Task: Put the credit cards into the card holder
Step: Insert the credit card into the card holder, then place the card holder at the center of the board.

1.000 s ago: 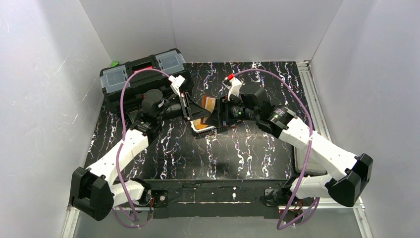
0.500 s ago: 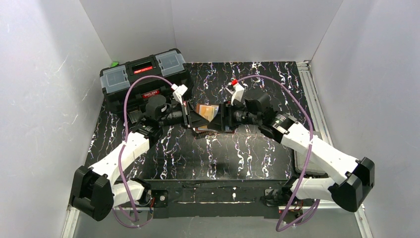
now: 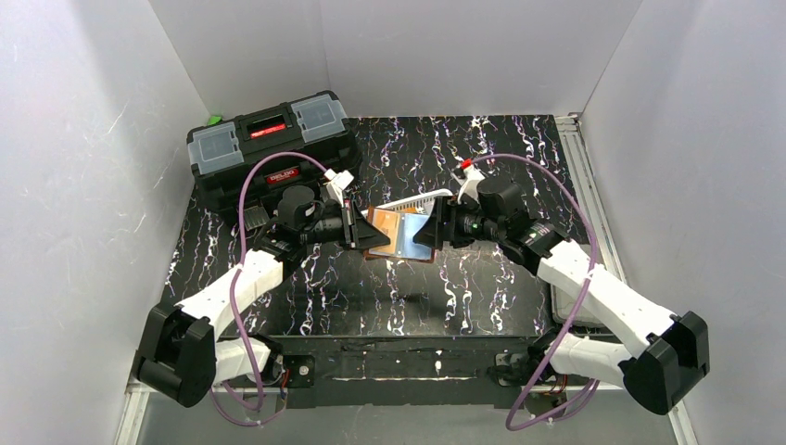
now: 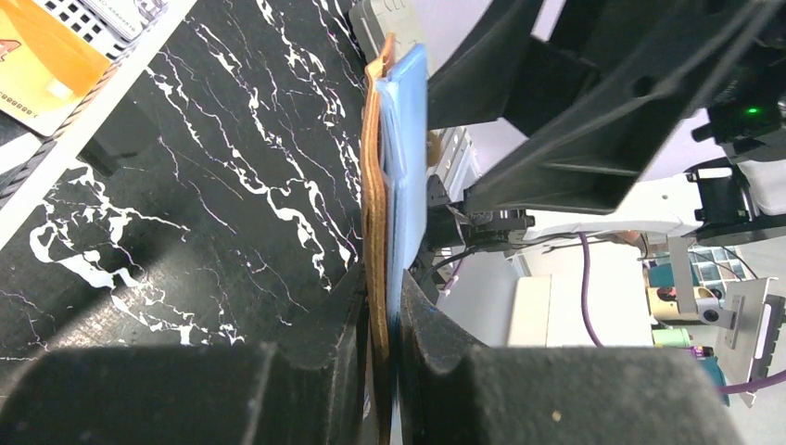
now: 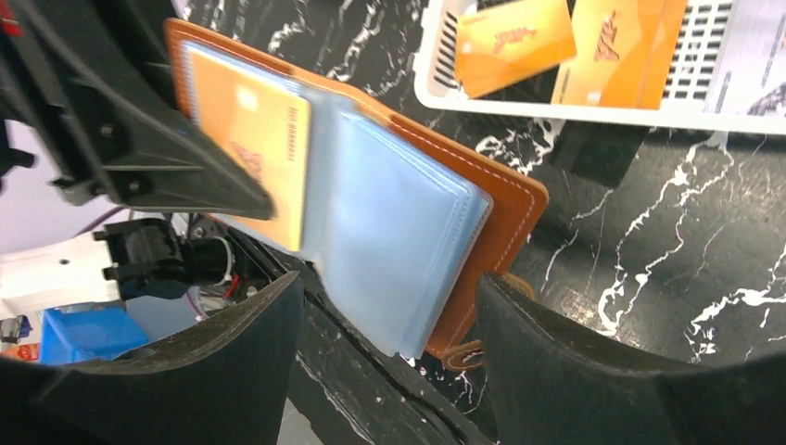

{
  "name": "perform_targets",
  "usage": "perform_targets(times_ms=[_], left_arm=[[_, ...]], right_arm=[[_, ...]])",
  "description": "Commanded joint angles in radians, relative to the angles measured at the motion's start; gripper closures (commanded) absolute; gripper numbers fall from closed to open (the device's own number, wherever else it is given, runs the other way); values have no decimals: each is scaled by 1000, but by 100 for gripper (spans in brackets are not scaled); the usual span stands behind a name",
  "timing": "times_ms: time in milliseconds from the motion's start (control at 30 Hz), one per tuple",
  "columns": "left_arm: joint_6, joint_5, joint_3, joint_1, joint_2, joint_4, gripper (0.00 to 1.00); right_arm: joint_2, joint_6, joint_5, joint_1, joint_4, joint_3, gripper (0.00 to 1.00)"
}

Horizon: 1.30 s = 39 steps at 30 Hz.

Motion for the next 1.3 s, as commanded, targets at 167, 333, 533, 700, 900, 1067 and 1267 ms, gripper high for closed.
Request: perform_targets(times_ms=[167,333,533,700,900,1067,1267], left_arm=[[0,69,-17,11,-10,115,94],[11,79,-56,14,-12,153,93],[-2,119,-79,14,-19,219,93],[-15,130,-81,14,-20,238,94],[2,118,-99,14,-25,223,91],[71,98,-126,14,-33,165,79],[257,-17,-148,14,-41,-27,6]], right_arm=[[20,18,-26,-33,29,-39,31],[16,50,-73,-76,96,-89,36],[32,46,-105,-91,117,-102,33],[17,96,-212,-122,279,-169,39],[47,204,-350,-129,521,-230,84],[52,235,-389,-131,568,-253,99],[69,230,-410,-133,550,-250,99]])
